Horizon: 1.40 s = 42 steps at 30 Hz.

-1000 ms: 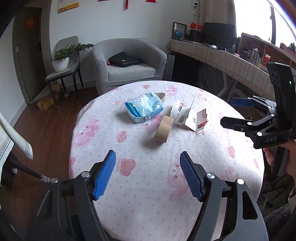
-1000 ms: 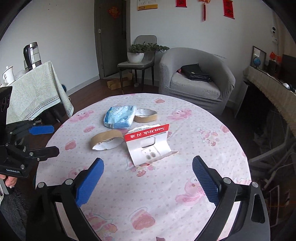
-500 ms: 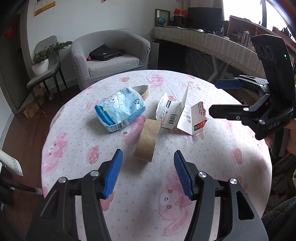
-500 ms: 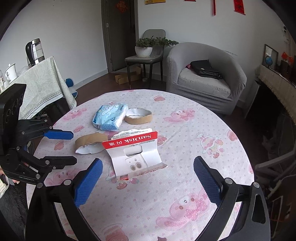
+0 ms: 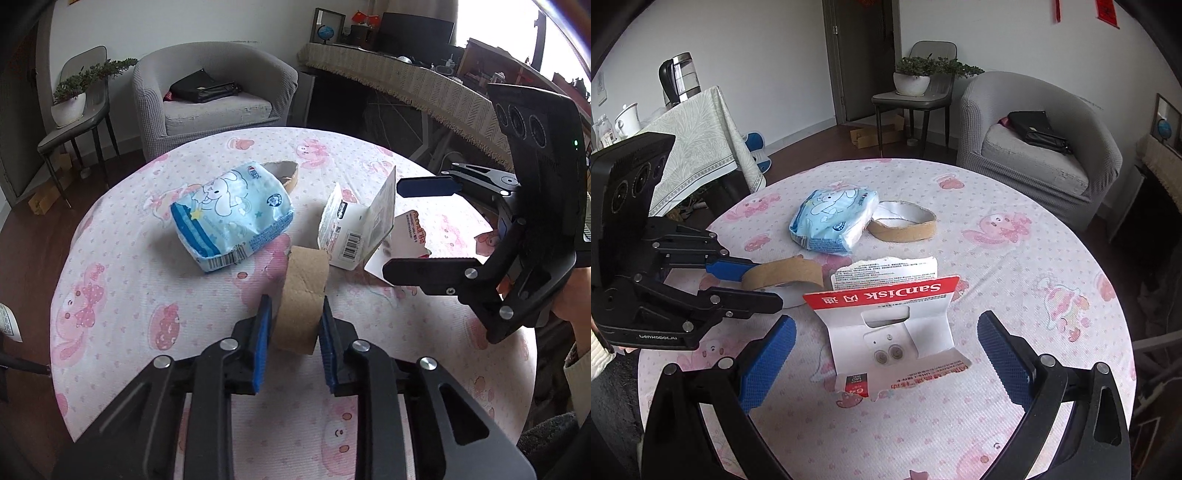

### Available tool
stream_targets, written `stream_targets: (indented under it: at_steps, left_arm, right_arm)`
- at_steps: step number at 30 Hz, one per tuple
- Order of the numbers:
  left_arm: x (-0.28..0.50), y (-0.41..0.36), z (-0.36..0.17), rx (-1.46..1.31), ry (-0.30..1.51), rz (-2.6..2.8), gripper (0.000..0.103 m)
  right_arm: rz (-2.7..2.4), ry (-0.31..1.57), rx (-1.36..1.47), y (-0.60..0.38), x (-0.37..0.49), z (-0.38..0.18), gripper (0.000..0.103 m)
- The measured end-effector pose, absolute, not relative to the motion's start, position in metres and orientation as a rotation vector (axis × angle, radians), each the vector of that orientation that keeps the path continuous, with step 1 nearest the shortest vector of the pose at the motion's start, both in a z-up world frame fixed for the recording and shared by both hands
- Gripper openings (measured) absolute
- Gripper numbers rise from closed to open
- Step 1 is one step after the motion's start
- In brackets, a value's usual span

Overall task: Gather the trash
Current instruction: 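Grasp the brown tape roll with the left tool while the right tool grasps the SanDisk card, then carry the tape roll and SanDisk card over the teal bin with both tools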

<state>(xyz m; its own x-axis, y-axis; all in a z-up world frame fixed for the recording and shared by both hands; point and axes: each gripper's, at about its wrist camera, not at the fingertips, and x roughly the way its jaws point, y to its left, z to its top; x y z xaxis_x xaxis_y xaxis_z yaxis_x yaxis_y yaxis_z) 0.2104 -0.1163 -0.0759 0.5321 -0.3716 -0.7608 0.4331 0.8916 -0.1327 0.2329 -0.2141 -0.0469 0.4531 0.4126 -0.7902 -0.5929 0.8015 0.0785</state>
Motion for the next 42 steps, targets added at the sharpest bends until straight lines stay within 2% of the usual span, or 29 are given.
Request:
stream_targets:
  at_steps: [13, 15, 27, 35, 42]
  left_arm:
    - [0.194, -0.09, -0.062, 0.052, 0.88, -0.443, 0.024]
    - [0.191, -0.086, -0.061, 0.056, 0.877, -0.44, 0.024]
    - [0.163, -0.068, -0.043, 0.056, 0.832, -0.41, 0.024]
    - [0.119, -0.04, -0.015, 0.024, 0.793, -0.355, 0.024]
    - [0.095, -0.014, -0.008, 0.062, 0.782, -0.314, 0.024]
  right_arm:
    - [0.586, 0.935, -0.27, -0.189, 0.245, -0.059, 0.098]
    - [0.569, 0.95, -0.273, -0.186, 0.247, -0.064, 0.074]
    - [0.464, 0.992, -0.22, -0.175, 0.22, -0.04, 0.074]
    - [0.437, 0.971, -0.05, -0.167, 0.182, -0.008, 0.074]
    - [0.458, 0.96, -0.038, -0.134, 0.165, -0.008, 0.074]
